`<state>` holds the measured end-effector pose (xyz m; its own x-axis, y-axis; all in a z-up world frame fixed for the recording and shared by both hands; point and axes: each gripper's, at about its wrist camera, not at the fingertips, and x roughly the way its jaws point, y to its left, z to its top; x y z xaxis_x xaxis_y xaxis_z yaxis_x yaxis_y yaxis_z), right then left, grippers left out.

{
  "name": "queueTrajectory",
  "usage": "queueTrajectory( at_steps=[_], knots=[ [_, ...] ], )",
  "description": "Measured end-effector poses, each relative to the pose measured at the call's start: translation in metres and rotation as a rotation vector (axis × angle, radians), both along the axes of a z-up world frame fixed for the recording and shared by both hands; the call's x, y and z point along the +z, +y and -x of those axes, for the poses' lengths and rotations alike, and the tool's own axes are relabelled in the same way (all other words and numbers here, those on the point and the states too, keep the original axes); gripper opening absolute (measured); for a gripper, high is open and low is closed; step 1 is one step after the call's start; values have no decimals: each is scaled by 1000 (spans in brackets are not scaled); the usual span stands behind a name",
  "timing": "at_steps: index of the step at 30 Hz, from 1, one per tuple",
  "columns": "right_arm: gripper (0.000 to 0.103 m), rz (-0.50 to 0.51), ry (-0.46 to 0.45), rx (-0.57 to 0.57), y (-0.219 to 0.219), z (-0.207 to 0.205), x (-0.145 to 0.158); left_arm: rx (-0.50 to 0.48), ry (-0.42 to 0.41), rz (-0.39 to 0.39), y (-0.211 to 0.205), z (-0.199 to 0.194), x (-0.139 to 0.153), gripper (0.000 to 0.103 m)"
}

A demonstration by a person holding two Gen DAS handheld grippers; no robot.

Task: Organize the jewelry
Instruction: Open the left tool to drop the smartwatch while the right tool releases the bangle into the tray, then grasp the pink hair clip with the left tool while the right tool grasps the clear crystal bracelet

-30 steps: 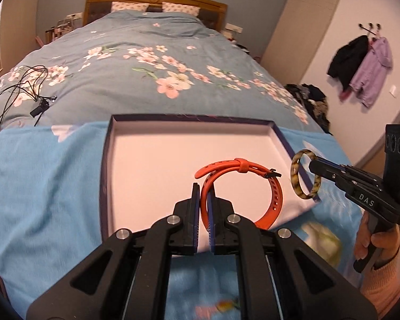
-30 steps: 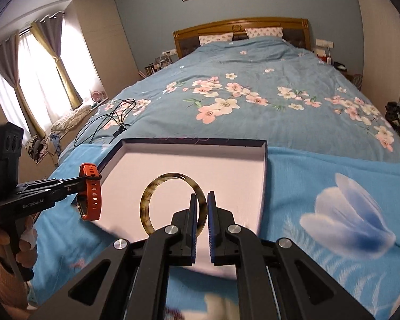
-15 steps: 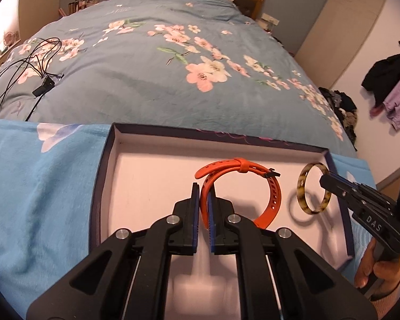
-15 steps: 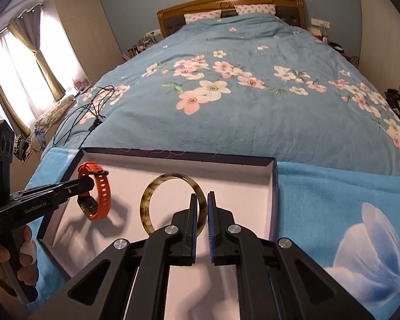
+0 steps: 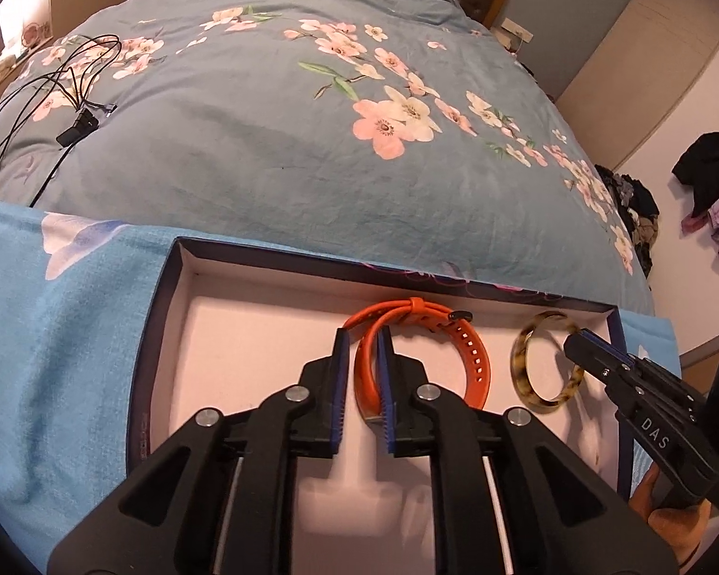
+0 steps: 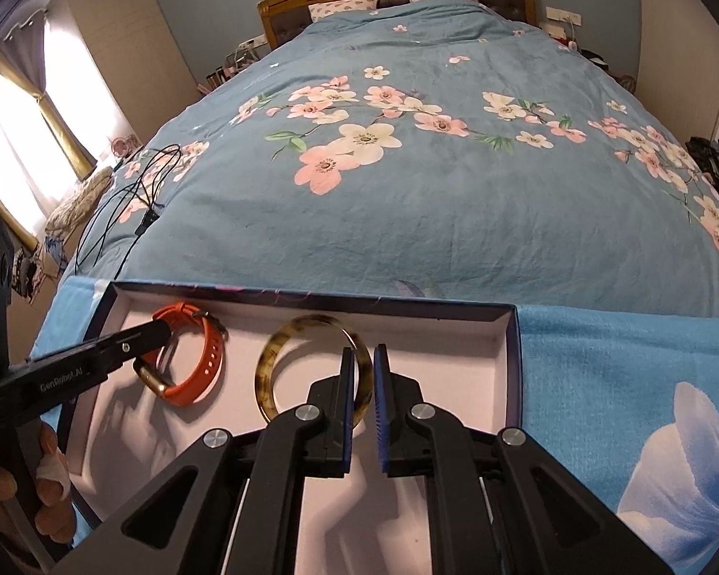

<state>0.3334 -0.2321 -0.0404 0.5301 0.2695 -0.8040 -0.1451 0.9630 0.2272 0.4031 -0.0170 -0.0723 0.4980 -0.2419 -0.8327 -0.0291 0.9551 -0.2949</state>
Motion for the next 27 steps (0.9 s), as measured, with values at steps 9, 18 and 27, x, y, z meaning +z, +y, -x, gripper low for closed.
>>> queueTrajectory(
  at_steps=[9, 18, 27],
  knots=[
    [21, -45, -139, 51, -4, 46, 34, -59, -171, -19, 4, 49, 35, 38],
    [36, -6, -271, 269, 2, 162, 55, -216, -360, -61, 19, 161, 73, 51],
    [36, 42, -216, 344, 6, 234, 19, -293, -354, -64, 32, 240, 44, 52]
  ],
)
